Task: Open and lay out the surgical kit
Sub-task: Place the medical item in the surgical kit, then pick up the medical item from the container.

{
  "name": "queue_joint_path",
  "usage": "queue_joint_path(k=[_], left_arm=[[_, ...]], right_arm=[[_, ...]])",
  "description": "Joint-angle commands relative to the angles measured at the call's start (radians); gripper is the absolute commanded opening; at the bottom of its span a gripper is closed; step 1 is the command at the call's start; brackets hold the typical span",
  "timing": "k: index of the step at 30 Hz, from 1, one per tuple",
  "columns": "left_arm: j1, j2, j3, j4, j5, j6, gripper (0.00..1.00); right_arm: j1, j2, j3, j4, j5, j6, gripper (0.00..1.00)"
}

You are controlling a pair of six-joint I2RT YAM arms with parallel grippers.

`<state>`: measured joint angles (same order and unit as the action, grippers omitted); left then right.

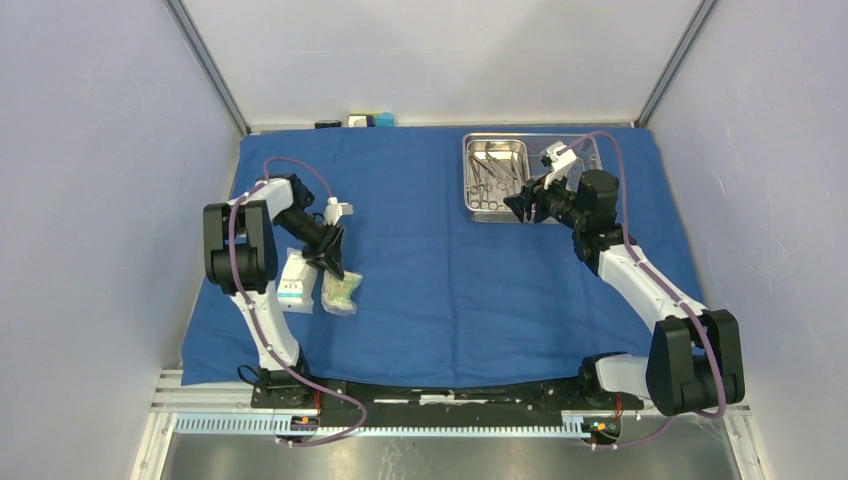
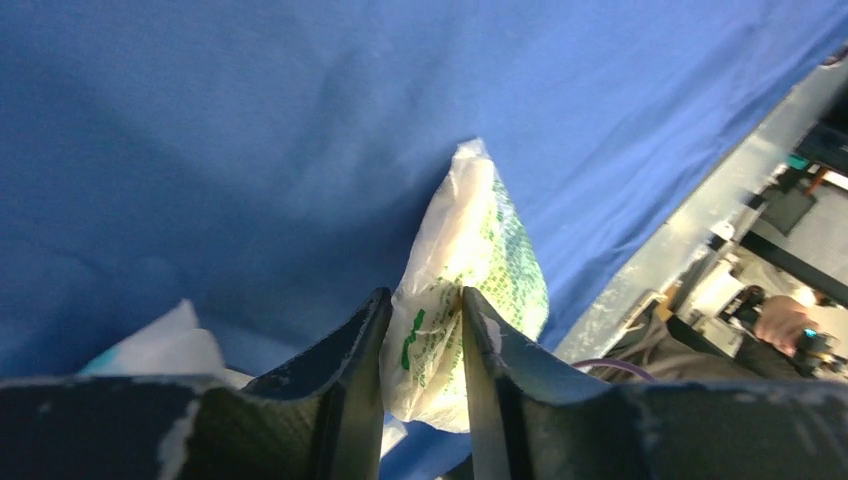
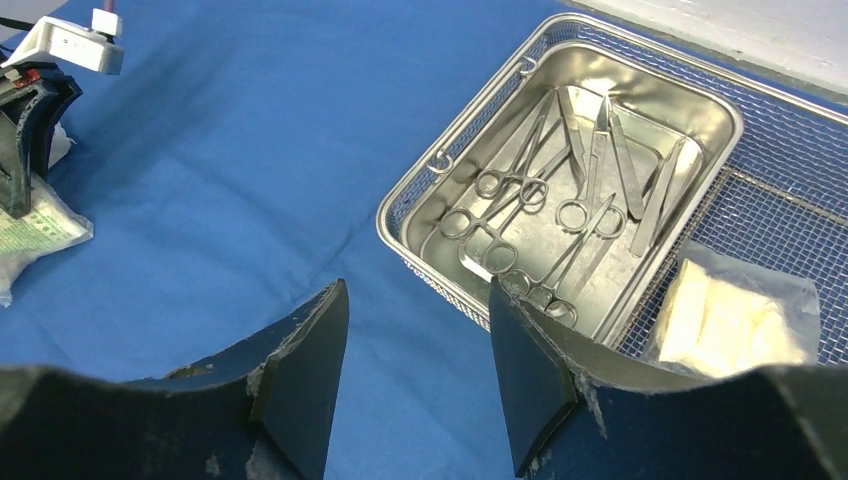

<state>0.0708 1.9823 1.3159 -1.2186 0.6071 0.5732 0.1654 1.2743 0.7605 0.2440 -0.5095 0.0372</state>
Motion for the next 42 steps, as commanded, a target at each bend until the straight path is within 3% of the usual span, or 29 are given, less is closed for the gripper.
queue_joint_path(k=[1,11,17,26,31,35,38,42], left_arm=[[0.004,0.003,0.017,0.074,-0.079,-0.008,0.42],[0.004,-0.092,0.084,0.034,-0.079,-0.006,0.62],[0.003,-0.204,0.112,-0.004,-0.051,-0.012,0.69],[0.001,-0.381,0.143,0.029,0.003,-0.077,0.79],[0.001,-0.457,0.127,0.058,-0.002,-0.108,0.87],[0.0,-0.526,0.088,0.133,-0.029,-0.153,0.9],[-0.001,-0.548,0.071,0.158,-0.036,-0.164,0.91],[0.0,-0.549,0.07,0.159,-0.02,-0.171,0.92]], right_arm=[[-0.003,-0.011,0.003,-0.002,0.024,-0.028,0.6],[-0.004,0.012,0.039,-0.038,0.056,-0.064,0.61],[-0.003,0.042,0.136,-0.121,0.262,-0.095,0.64],[-0.009,0.381,0.496,-0.329,0.624,-0.196,0.65],[-0.04,0.554,0.615,-0.384,0.704,-0.228,0.67],[-0.06,0.651,0.671,-0.42,0.733,-0.246,0.77],[-0.072,0.701,0.687,-0.442,0.729,-0.257,0.92],[-0.09,0.761,0.715,-0.476,0.689,-0.273,0.95]])
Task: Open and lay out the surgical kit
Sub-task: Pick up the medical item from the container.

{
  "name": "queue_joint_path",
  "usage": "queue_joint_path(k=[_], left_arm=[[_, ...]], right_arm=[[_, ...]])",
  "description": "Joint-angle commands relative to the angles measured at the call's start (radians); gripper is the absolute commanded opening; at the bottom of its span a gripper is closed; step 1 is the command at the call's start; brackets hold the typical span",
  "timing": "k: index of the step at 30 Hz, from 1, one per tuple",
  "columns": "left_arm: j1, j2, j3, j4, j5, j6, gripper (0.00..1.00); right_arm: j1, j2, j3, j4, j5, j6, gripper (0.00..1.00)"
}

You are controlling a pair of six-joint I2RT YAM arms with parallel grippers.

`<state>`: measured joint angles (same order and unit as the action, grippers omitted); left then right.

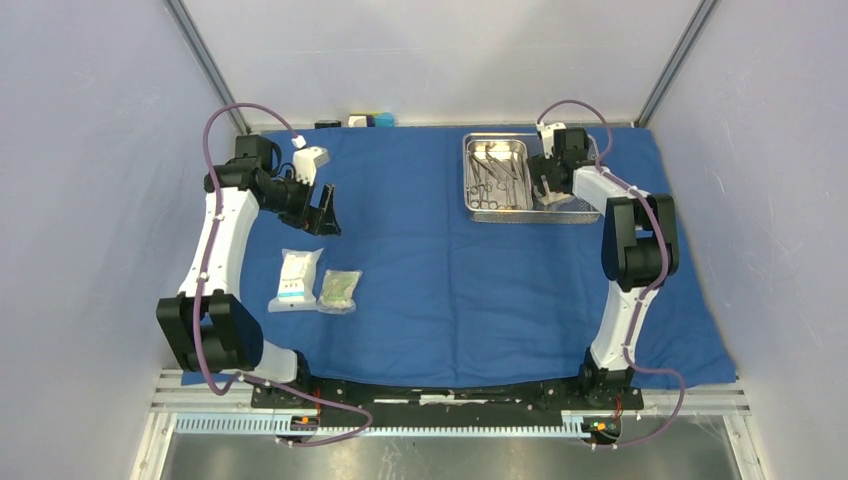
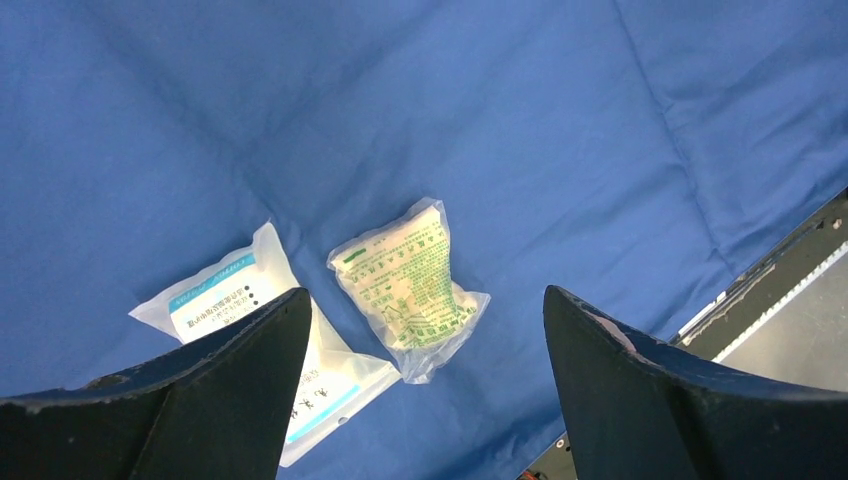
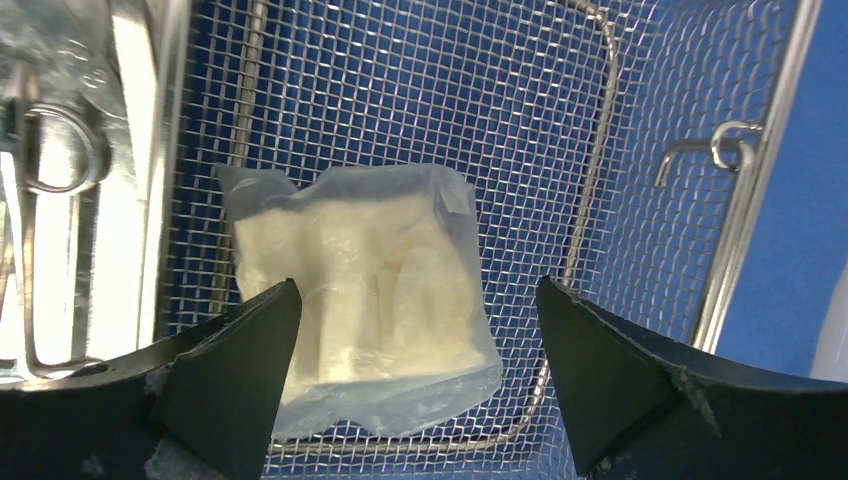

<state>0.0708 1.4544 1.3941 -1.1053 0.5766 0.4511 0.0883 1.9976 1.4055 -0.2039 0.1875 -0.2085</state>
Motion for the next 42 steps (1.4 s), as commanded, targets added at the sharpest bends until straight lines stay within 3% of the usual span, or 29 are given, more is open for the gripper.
queue_joint_path(k=[1,8,15,22,26,30,34,38,42], left_arm=[[0.0,-0.02,-0.007,0.046,0.014,-0.051,0.92],[0.0,-0.007,0.005,0.046,0.038,-0.073,0.93],[-0.004,0.007,0.026,0.047,0.049,-0.093,0.94],[-0.014,0.021,0.059,0.069,0.073,-0.139,0.95],[-0.033,0.018,0.055,0.155,0.113,-0.222,0.95],[-0.102,0.022,0.044,0.292,0.189,-0.347,0.95],[-0.216,0.004,-0.025,0.613,0.217,-0.57,0.95],[-0.412,0.037,-0.032,0.865,0.121,-0.689,0.96],[-0.524,0.146,0.062,0.941,0.021,-0.792,0.97]], right_arm=[[-0.017,0.05,0.081,-0.04,-0.018,-0.027,0.95],[-0.065,0.11,0.128,-0.09,-0.15,-0.001,0.79],[-0.114,0.075,0.096,-0.079,-0.232,0.01,0.43],[-0.127,-0.068,0.037,-0.018,-0.261,0.016,0.16],[-0.127,-0.196,-0.025,0.053,-0.32,0.044,0.14],[-0.123,-0.33,-0.116,0.122,-0.479,0.134,0.14],[-0.095,-0.455,-0.257,0.268,-0.619,0.29,0.22],[0.024,-0.531,-0.358,0.389,-0.699,0.392,0.24],[0.127,-0.576,-0.424,0.481,-0.752,0.461,0.25]])
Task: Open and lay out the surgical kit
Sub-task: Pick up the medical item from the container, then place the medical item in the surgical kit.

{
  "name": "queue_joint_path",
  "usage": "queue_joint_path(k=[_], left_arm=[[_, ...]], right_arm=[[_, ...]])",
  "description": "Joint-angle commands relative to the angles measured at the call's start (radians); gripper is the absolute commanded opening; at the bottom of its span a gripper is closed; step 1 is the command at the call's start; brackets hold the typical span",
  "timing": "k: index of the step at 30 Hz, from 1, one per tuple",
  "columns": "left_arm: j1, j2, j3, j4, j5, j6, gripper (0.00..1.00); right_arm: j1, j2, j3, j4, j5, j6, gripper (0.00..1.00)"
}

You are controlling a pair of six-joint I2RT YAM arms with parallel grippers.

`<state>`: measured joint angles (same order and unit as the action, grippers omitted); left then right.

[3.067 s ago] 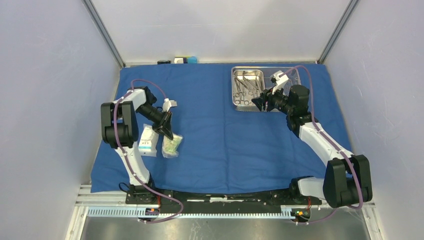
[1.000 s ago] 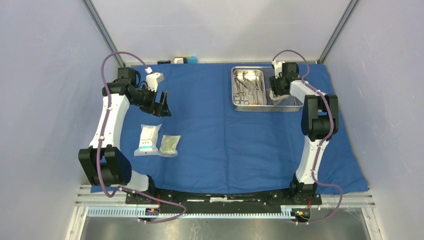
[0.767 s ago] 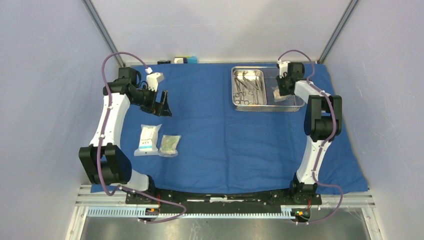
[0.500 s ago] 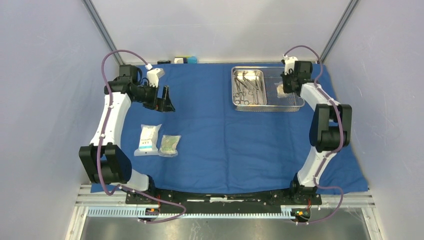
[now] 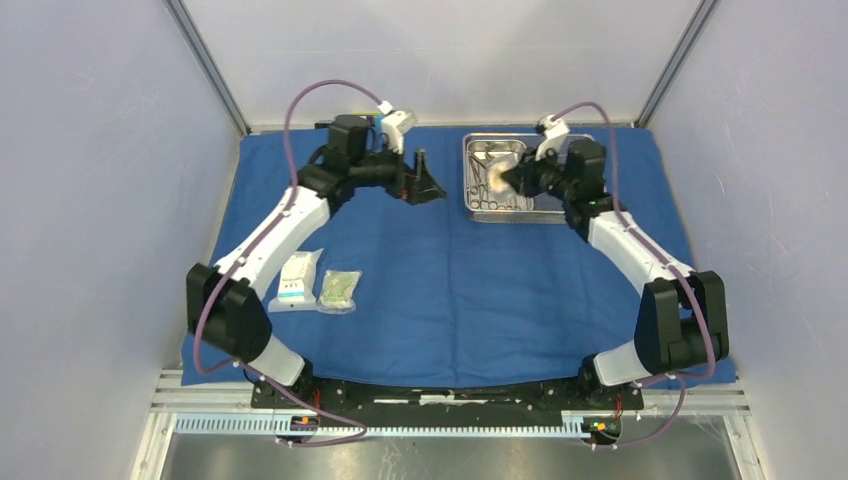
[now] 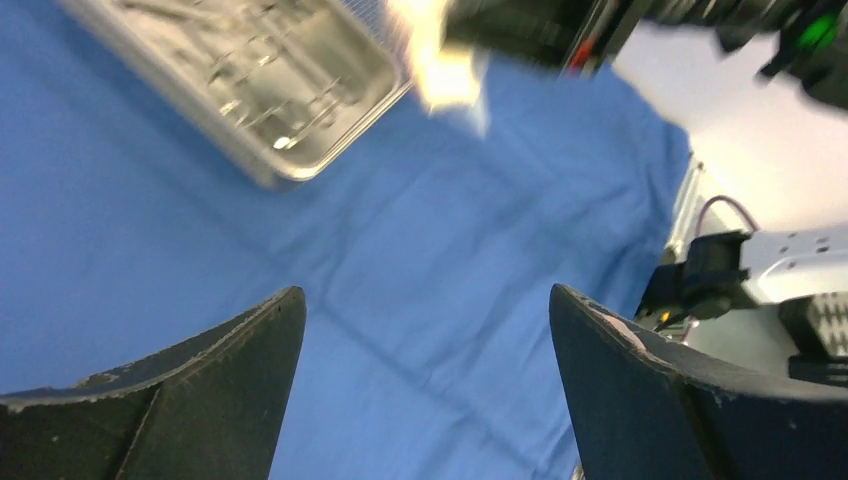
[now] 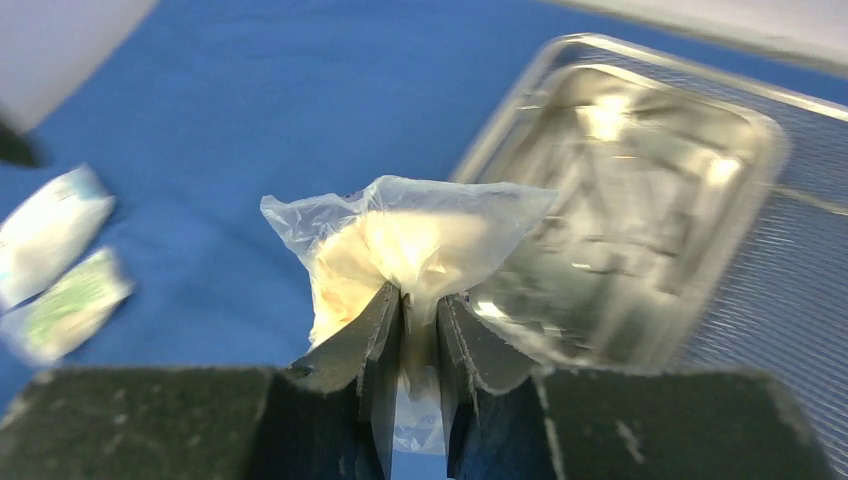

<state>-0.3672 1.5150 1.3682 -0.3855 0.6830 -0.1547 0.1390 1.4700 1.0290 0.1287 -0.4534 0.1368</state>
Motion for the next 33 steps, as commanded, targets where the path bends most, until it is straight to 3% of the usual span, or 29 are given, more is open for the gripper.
queue_joint_path(k=[1,12,16,21,25,29,31,33], left_arm=[[-0.103,0.118,0.117,0.223,-0.091,-0.211,0.98],[-0.159,0.194,0.147,0.214,-0.149,-0.19,1.0],[-0.167,0.216,0.152,0.222,-0.113,-0.196,0.93],[-0.18,0.238,0.149,0.241,-0.054,-0.215,0.77],[-0.182,0.251,0.143,0.269,-0.017,-0.237,0.55],[-0.181,0.251,0.144,0.262,-0.023,-0.222,0.45],[-0.181,0.245,0.15,0.248,-0.019,-0.201,0.32],[-0.178,0.237,0.156,0.22,-0.017,-0.166,0.18]], right_arm=[[0.098,-0.052,-0.056,0.164,-0.118,0.129,0.25],[0.167,-0.081,-0.128,0.282,-0.187,0.208,0.26],[0.171,-0.077,-0.127,0.282,-0.185,0.209,0.26],[0.171,-0.077,-0.127,0.278,-0.179,0.203,0.27],[0.17,-0.075,-0.13,0.276,-0.179,0.197,0.27],[0.171,-0.077,-0.133,0.263,-0.177,0.176,0.29],[0.17,-0.077,-0.135,0.249,-0.177,0.158,0.34],[0.17,-0.083,-0.135,0.232,-0.17,0.13,0.45]])
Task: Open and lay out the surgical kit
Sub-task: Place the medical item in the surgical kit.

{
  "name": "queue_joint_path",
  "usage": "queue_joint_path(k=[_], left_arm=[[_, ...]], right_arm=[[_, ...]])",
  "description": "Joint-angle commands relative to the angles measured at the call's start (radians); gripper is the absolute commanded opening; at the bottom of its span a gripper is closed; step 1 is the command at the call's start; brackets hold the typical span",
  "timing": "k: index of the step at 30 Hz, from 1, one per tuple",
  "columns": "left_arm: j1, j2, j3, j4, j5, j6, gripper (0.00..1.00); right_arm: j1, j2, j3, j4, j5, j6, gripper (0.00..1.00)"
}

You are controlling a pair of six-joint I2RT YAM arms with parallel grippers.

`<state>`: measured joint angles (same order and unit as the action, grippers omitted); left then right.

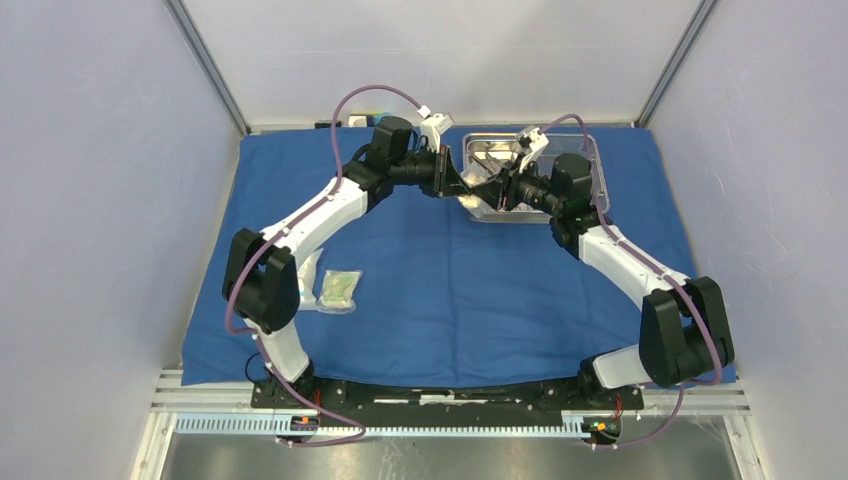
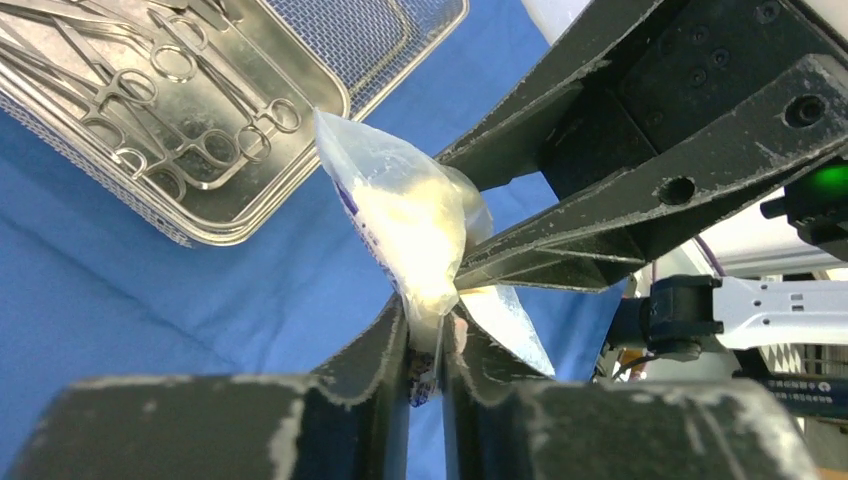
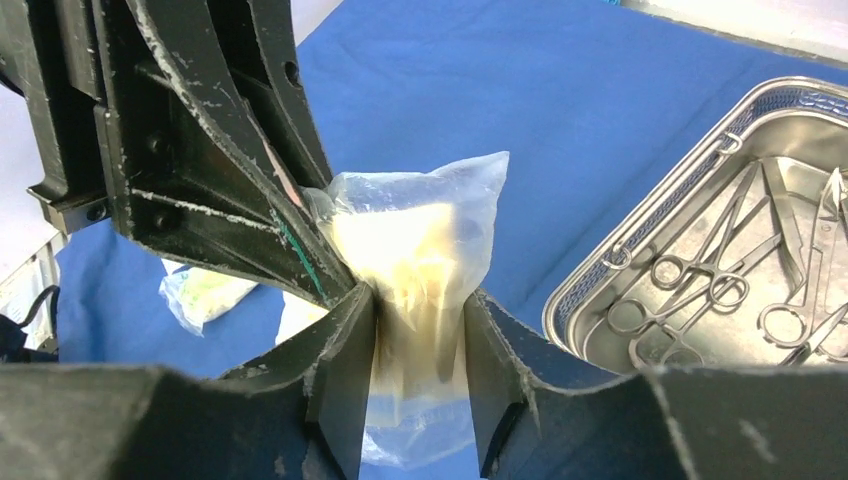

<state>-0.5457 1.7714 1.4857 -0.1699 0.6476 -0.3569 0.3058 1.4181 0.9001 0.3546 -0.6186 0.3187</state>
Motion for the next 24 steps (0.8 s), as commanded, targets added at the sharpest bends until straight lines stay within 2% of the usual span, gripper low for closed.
queue_joint_path(k=[1,2,3,7,12,16,19,24], left_arm=[[0.003,-0.024,0.042,-0.01,0.02,0.056,0.11],[0.009,-0.029,0.04,-0.028,0.021,0.073,0.04],[0.016,-0.035,0.038,-0.05,0.02,0.092,0.02],[0.067,-0.059,0.024,-0.165,0.054,0.196,0.02],[0.133,-0.075,0.025,-0.547,0.087,0.544,0.04],[0.148,-0.104,-0.1,-0.775,0.101,0.752,0.09],[0.15,-0.104,-0.217,-0.832,0.136,0.806,0.08],[0.182,-0.064,-0.297,-0.88,0.134,0.857,0.08]], right_arm=[[0.003,-0.036,-0.003,-0.01,0.003,-0.069,0.53],[0.003,-0.043,0.0,-0.026,0.013,-0.09,0.58],[0.003,-0.052,0.002,-0.037,0.018,-0.108,0.61],[-0.004,-0.088,0.022,-0.105,0.003,-0.205,0.7],[-0.008,-0.161,0.025,-0.224,0.01,-0.383,0.74],[-0.012,-0.19,0.011,-0.288,0.043,-0.45,0.74],[-0.011,-0.196,-0.019,-0.282,0.049,-0.452,0.74],[-0.011,-0.199,-0.049,-0.27,0.064,-0.455,0.74]])
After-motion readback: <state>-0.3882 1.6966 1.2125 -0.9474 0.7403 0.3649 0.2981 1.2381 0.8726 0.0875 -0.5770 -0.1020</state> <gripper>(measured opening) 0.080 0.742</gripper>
